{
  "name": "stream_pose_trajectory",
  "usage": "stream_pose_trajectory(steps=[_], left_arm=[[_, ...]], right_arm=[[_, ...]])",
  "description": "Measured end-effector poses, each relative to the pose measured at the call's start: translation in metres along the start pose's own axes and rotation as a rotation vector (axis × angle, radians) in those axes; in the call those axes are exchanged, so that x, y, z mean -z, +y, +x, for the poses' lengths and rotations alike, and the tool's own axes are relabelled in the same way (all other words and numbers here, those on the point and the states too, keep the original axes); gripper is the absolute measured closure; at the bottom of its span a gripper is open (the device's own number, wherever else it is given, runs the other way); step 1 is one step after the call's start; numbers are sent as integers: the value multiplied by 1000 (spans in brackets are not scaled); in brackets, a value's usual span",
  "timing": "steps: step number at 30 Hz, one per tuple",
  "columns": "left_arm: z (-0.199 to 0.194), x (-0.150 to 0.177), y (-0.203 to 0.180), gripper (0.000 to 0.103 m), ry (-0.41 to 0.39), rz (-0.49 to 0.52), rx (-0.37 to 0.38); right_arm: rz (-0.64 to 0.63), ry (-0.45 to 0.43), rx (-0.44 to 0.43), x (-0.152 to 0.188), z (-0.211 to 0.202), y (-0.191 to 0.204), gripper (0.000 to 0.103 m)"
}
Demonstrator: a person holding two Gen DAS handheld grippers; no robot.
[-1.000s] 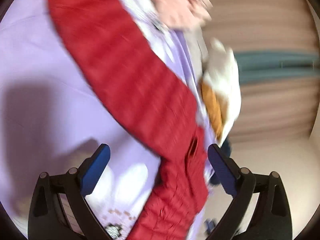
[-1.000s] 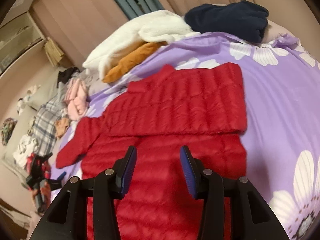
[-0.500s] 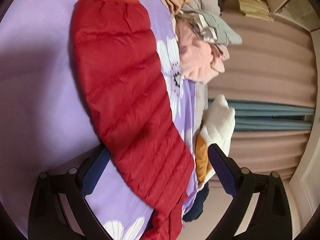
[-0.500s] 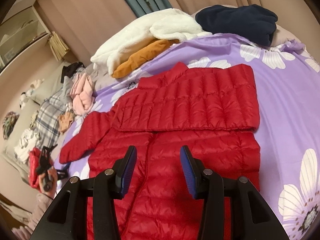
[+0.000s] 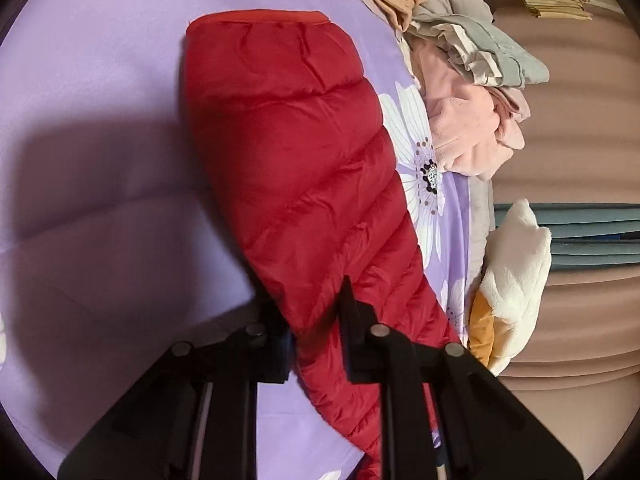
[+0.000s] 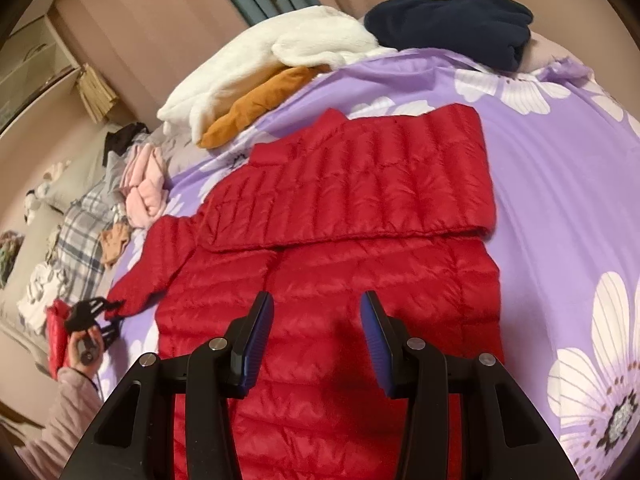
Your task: Fold large clothes
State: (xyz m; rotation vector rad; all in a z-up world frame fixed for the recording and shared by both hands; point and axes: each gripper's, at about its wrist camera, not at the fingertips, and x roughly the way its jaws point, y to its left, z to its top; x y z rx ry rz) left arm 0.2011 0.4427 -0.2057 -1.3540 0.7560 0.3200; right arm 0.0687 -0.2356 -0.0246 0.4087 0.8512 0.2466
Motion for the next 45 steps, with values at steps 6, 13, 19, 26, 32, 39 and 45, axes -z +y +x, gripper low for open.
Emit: stream_pose_trajectory(steps=[6, 13, 19, 26, 32, 39, 45], left_arm=[[-29, 25, -56, 94, -43, 229, -76], [-81, 117, -178, 94, -138, 672, 13], [-88, 230, -254, 92, -76, 949, 123], [-36, 375, -294, 92, 111, 1199, 131], [44, 474, -272, 82, 307, 1359, 7], [74, 488, -251, 35, 481, 1381, -18], [44, 434, -226, 29, 411, 1308, -17]], right_arm=[[-6, -10, 9, 4, -6, 0, 58], [5, -26, -14, 10, -12, -3, 58], [45, -33, -32, 19, -19, -18, 57], [115, -54, -36, 26, -31, -45, 57], [160, -68, -31, 34, -43, -69, 56], [223, -78, -32, 38, -50, -94, 53], [250, -63, -93, 29, -40, -97, 53]])
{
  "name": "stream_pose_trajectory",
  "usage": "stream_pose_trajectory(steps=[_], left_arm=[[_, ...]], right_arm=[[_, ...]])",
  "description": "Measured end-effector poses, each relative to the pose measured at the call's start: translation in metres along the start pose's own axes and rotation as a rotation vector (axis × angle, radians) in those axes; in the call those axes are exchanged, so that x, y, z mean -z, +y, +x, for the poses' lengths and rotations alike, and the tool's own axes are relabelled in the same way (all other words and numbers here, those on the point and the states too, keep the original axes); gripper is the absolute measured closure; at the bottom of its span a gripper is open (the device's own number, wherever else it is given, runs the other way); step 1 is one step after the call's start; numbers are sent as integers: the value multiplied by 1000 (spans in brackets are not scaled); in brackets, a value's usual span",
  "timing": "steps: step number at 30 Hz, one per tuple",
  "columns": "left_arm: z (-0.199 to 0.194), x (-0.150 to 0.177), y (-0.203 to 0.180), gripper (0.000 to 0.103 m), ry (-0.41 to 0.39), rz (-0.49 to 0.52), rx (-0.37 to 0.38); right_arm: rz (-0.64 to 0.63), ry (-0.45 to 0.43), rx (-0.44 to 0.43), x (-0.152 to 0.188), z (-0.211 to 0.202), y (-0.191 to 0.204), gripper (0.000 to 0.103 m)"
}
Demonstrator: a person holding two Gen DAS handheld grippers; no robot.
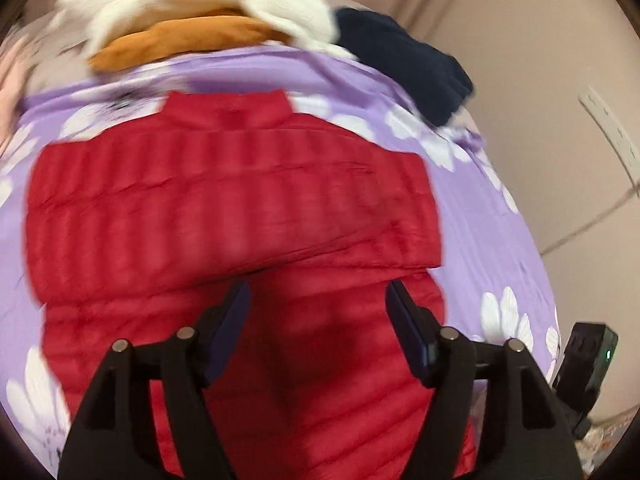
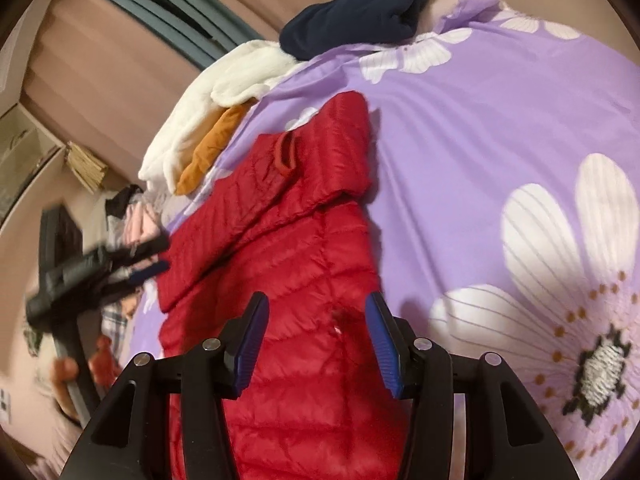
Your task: Fold large clothes
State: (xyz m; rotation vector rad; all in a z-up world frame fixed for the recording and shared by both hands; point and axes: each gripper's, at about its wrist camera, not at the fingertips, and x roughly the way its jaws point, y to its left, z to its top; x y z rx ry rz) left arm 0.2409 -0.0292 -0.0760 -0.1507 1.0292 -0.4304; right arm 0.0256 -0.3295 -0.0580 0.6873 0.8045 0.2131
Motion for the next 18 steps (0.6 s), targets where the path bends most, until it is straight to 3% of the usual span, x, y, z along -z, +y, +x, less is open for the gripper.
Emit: stream_pose_trajectory(steps=[4, 7, 10, 13, 18], left_arm=[[-25, 24, 63, 26, -25, -118, -84], [-34, 43, 111, 26, -13, -237, -92], [-44, 61, 148, 26, -11, -344, -86], [-51, 75, 168, 26, -13, -408, -82], [-58, 91, 187, 26, -4, -454, -75]], right_arm=[[-61, -9, -16, -24, 20, 19, 53], [-103, -18, -38, -49, 48, 37, 52], [-112, -38, 23, -72, 77, 46, 49], [-93, -31, 80, -90, 107, 47, 45], [-78, 70, 111, -93, 145, 47, 47]])
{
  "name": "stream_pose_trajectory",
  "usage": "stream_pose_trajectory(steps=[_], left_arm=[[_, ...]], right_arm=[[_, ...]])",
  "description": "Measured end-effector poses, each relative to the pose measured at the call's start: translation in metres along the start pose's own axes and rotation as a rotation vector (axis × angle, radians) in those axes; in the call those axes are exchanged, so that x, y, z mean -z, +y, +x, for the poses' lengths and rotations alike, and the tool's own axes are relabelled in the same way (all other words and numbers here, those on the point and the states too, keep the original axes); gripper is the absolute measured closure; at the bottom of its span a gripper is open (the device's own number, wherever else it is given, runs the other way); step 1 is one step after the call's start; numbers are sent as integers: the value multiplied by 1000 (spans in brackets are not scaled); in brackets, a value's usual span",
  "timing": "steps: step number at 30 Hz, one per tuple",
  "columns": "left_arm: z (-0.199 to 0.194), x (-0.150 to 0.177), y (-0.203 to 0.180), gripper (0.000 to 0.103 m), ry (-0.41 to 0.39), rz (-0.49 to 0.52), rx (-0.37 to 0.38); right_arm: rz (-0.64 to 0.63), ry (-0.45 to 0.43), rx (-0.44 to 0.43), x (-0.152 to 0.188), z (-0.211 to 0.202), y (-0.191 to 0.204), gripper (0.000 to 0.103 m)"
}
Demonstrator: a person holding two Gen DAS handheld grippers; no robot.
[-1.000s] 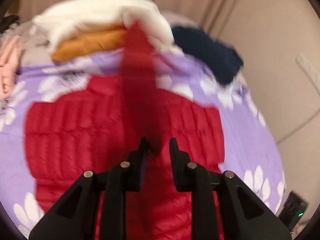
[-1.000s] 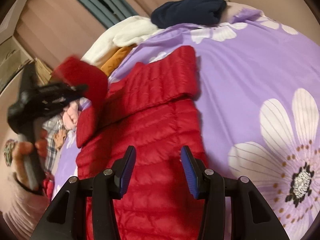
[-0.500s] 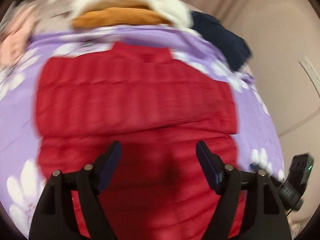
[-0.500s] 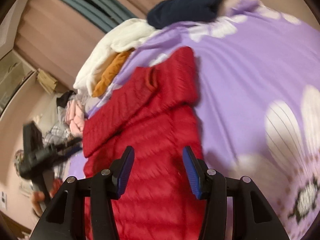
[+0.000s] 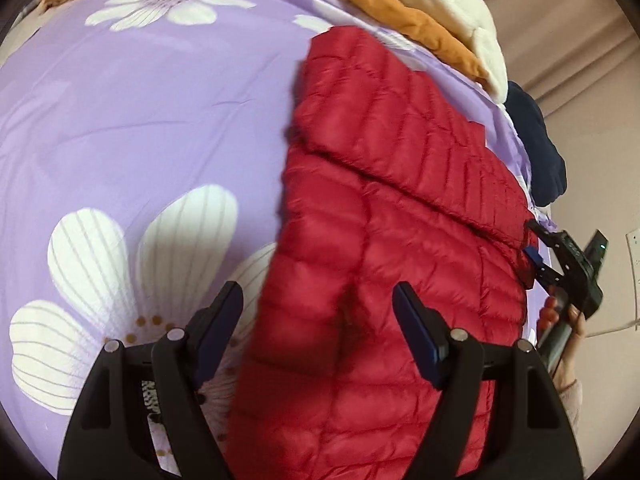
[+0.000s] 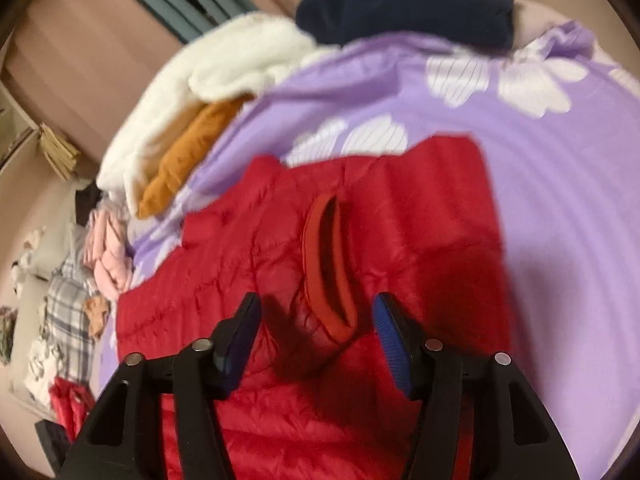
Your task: Fold large clothes
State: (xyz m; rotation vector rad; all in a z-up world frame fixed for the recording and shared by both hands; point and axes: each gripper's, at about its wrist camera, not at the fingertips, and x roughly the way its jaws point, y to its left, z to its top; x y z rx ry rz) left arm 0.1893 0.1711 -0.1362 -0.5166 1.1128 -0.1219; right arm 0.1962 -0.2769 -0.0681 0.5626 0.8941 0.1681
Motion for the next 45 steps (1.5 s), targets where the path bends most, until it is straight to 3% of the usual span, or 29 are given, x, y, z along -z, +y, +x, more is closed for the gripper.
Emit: stream_pose_trajectory(steps=[2, 3, 8, 10, 12, 14, 18, 21, 23, 25, 27, 30, 34, 37, 38, 45], left_arm=[[0, 1, 3, 26, 4, -9, 5], [-1, 1, 7, 26, 7, -12, 9], [-1, 1, 10, 26, 9, -20, 18], [-2, 2, 9, 26, 10, -18, 23], [-4, 7, 11, 26, 15, -19, 29], [-6, 10, 9, 26, 21, -17, 35], [-12, 17, 8, 23, 15, 6, 24], [-13, 22, 12, 23, 26, 13, 11], [-13, 24, 14, 23, 29, 12, 9], [-12, 26, 14, 23, 34, 8, 20], [-11, 29, 14, 23, 44, 3, 33], [-11, 34, 16, 23, 61, 2, 43], [-17, 43, 26, 23, 71, -26, 77], [-23, 47, 32, 23, 72, -49, 126], [-25, 50, 35, 23, 71, -55, 143], [-25, 72, 52, 23, 92, -118, 229]], right_arm=[[-33, 1, 18, 7, -3, 8, 79], [-61, -13, 21, 12, -10, 14, 83], [-83, 7, -69, 39, -61, 25, 85], [-85, 26, -20, 46, -72, 16, 84], [-98, 96, 54, 47, -58, 8, 84], [-82, 152, 135, 46, -48, -1, 74], [-174, -43, 250, 47, -80, 17, 65], [-258, -147, 211, 52, -92, 39, 63], [-302, -132, 171, 55, -84, 46, 63], [-330, -61, 145, 57, -58, 49, 63], [-318, 57, 207, 57, -21, 41, 63], [-316, 82, 215, 57, -9, 35, 63], [-293, 70, 160, 57, -43, 39, 61], [-272, 62, 85, 65, -76, 35, 41], [-258, 63, 73, 68, -84, 29, 39], [-83, 105, 70, 117, -131, -47, 39]])
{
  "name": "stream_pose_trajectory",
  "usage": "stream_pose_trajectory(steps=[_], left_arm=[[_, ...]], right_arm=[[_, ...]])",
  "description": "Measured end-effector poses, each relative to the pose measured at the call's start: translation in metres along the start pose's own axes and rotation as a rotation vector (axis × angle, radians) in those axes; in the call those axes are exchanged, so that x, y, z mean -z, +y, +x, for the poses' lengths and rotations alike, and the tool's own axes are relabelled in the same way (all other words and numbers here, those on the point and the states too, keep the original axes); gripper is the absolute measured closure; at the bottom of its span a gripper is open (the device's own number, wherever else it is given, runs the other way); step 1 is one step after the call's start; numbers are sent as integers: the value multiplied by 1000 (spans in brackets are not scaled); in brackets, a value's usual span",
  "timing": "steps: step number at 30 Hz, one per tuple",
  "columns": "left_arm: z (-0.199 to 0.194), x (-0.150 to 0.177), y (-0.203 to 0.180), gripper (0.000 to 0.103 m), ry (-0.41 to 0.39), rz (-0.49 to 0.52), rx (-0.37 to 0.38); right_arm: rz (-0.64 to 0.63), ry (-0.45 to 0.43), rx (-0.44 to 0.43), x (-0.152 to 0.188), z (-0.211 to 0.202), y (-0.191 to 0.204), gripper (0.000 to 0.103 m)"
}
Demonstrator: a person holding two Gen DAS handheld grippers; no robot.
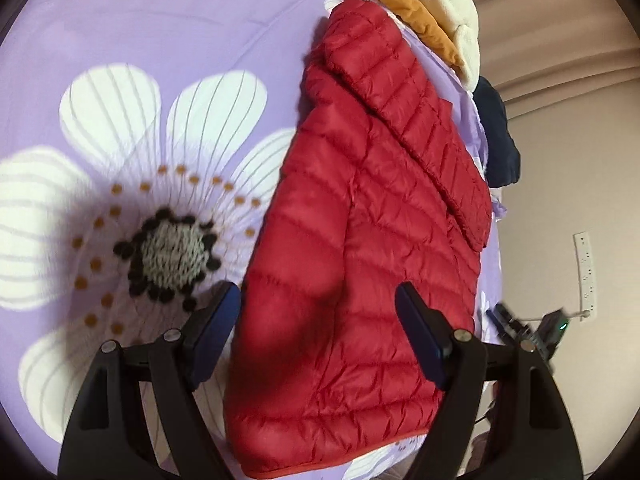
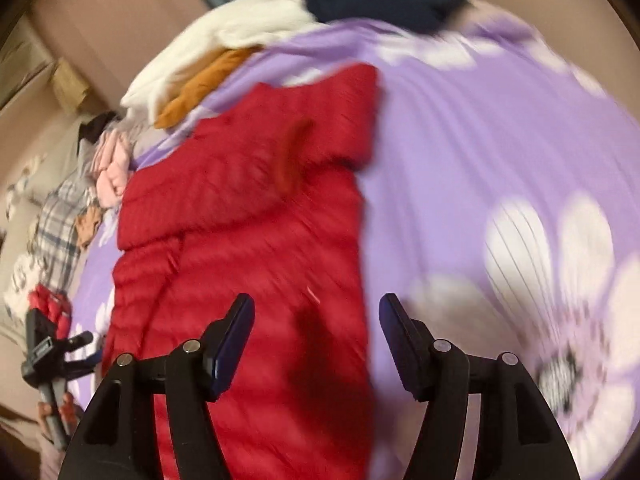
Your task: Fold large clothes
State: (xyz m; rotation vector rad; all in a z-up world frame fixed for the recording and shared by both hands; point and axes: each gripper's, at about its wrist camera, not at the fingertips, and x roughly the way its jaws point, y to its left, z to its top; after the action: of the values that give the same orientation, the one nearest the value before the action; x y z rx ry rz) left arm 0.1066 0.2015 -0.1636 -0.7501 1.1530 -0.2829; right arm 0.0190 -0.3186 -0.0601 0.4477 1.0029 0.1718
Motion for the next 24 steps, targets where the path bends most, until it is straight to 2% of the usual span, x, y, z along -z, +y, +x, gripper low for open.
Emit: stream_pose_trajectory(steps=[2, 5, 7, 10, 12, 15, 21, 24], left_arm=[[0, 5, 4, 23, -4, -11, 22], [2, 9, 6, 17, -7, -15, 63], [4, 10, 4, 10, 0, -21, 106], [8, 13, 0, 10, 18, -18, 126], [11, 16, -5, 10, 35, -9, 136], [13, 23, -5, 10, 69, -20, 178], [6, 43, 0, 11, 112, -62, 280], [11, 51, -5, 11, 129, -43, 270]], right_arm=[[64, 24, -27, 14, -4, -13, 39], [142, 53, -125, 31, -3, -28, 39], [174, 64, -184, 38, 1, -29, 39], [209, 71, -282, 43, 3, -25, 38], [227, 118, -345, 46, 12, -19, 38], [198, 132, -344, 51, 13, -9, 38], [224, 180, -431, 64, 8, -3, 38], [214, 185, -432, 67, 8, 1, 38]])
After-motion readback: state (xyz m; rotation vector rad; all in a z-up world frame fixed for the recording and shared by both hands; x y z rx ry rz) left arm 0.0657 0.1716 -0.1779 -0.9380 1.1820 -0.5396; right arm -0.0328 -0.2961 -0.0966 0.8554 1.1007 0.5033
